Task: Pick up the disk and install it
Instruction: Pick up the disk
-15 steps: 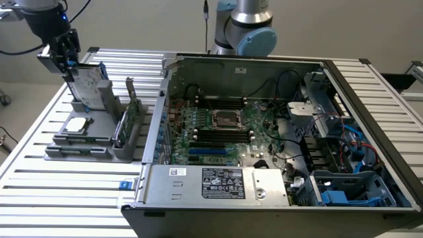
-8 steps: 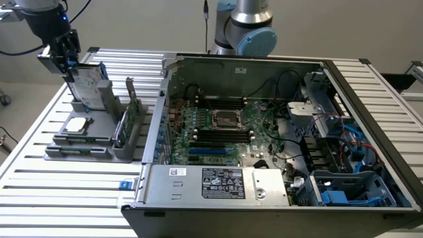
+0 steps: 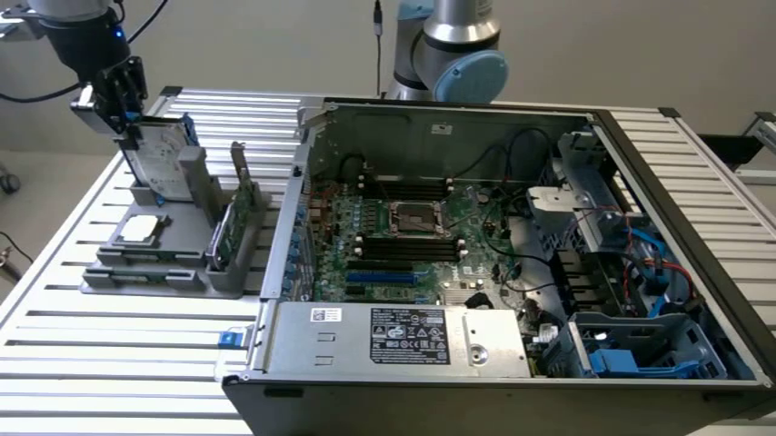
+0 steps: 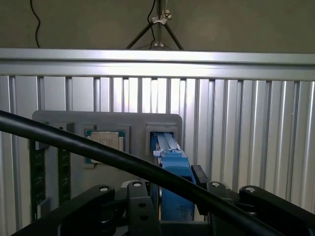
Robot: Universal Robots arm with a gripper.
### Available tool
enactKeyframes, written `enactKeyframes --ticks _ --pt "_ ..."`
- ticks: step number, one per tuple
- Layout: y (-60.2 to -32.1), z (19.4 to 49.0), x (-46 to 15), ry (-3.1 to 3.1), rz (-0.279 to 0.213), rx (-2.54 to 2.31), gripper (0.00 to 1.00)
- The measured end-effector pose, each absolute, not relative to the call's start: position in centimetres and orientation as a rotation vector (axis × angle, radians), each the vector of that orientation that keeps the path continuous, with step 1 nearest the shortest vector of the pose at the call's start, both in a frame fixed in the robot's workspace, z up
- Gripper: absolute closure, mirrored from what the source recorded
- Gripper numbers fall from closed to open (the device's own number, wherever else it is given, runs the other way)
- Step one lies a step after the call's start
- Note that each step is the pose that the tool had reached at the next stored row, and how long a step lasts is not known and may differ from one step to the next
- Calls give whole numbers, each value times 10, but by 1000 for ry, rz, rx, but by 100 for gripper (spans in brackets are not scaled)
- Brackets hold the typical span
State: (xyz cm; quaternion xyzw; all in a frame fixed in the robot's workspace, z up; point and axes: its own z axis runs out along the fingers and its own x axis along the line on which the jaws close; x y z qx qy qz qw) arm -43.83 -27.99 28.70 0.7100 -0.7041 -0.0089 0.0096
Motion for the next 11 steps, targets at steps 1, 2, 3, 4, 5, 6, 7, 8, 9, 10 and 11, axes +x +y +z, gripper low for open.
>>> enactKeyframes --ticks 1,2,3,4,5,6,7,8,9,10,11 --pt "-280 287 -438 -2198 -28 2217 55" --pt "-280 287 -438 -2198 -28 2217 55" --pt "-280 287 -438 -2198 -28 2217 55" --pt "-280 287 -438 -2198 -28 2217 55" --pt "-280 287 -438 -2198 -27 2217 55" --pt "-280 287 -438 -2198 -27 2217 55" --pt "-280 287 -438 -2198 -27 2217 55" --pt "-280 286 -438 -2198 -27 2217 55" --pt "-280 286 -438 -2198 -27 2217 55" --pt "-280 286 -438 -2198 -26 2216 55" --pt "-280 286 -438 -2198 -26 2216 55"
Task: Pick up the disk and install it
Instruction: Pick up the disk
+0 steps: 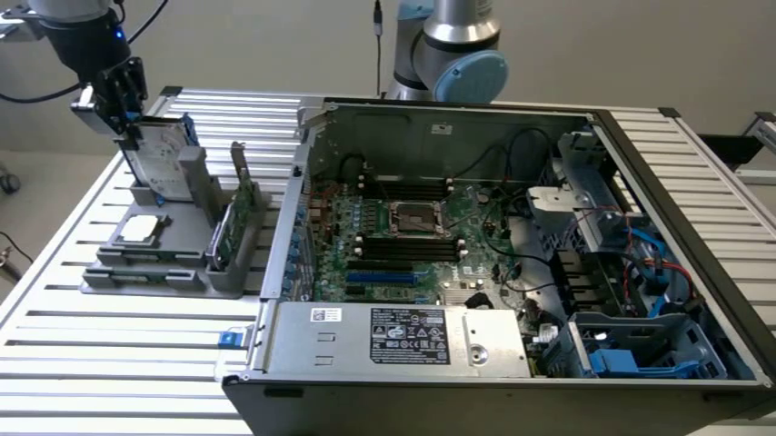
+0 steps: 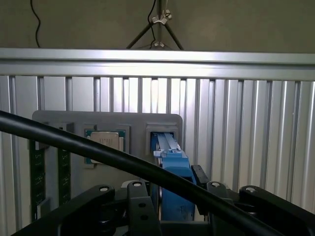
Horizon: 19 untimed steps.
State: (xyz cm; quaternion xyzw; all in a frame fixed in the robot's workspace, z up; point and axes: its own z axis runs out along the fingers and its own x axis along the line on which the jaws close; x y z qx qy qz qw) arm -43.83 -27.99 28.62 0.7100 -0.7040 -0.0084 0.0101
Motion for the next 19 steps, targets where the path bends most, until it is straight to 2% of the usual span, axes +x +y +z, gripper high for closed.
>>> enactKeyframes --ticks 4,6,19 --pt "-280 286 -438 -2197 -25 2216 57" --pt "-280 286 -438 -2197 -25 2216 67" --pt "-280 285 -438 -2196 -22 2214 67"
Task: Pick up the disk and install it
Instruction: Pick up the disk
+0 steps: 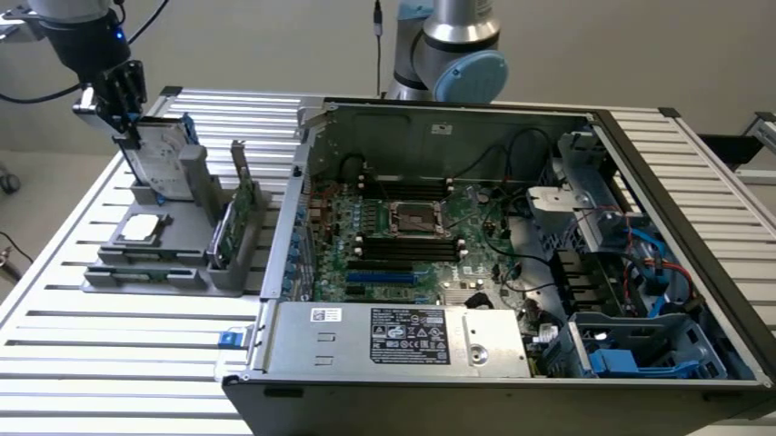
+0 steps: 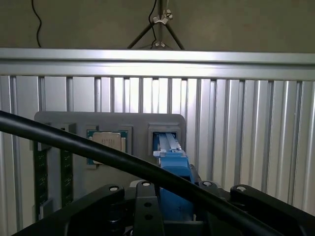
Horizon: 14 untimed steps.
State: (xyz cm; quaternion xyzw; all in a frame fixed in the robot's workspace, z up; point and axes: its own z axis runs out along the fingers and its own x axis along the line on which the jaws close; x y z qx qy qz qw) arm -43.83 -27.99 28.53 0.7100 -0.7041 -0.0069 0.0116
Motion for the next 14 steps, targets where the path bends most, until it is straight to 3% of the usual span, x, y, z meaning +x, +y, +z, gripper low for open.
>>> enactKeyframes --ticks 14 --pt "-280 291 -438 -2196 -21 2214 67"
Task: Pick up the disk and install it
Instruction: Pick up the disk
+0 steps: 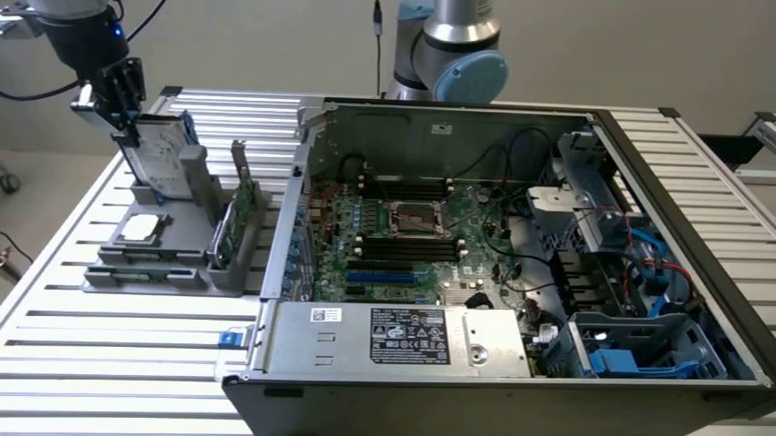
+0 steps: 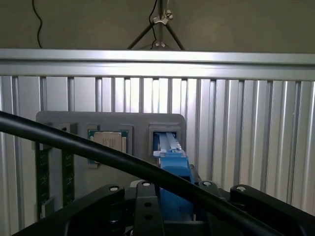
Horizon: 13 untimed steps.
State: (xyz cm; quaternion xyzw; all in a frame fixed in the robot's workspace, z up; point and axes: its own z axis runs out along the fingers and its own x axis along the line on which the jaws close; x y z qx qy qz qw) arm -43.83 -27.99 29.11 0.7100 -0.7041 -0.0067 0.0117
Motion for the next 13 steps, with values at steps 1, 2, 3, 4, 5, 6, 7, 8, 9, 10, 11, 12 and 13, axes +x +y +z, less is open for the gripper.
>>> enactKeyframes --ticks 1,2,3,4,5,6,7,8,9,10,11,12,13 --pt "-280 293 -438 -2196 -21 2214 67" --pt "-280 295 -438 -2196 -21 2214 67" --pt "-280 297 -438 -2196 -21 2214 67" --pt "-280 299 -438 -2196 -21 2214 67" --pt "-280 301 -438 -2195 -21 2214 67" --pt "-280 304 -438 -2196 -21 2214 67" --pt "-280 306 -438 -2196 -21 2214 67" --pt "-280 309 -438 -2196 -21 2214 67" --pt "-280 312 -438 -2196 -21 2214 67" --pt "-280 316 -438 -2196 -21 2214 67" --pt "-280 320 -438 -2196 -21 2214 67" --pt "-280 324 -438 -2195 -21 2214 67" --pt "-280 327 -438 -2195 -21 2214 67"
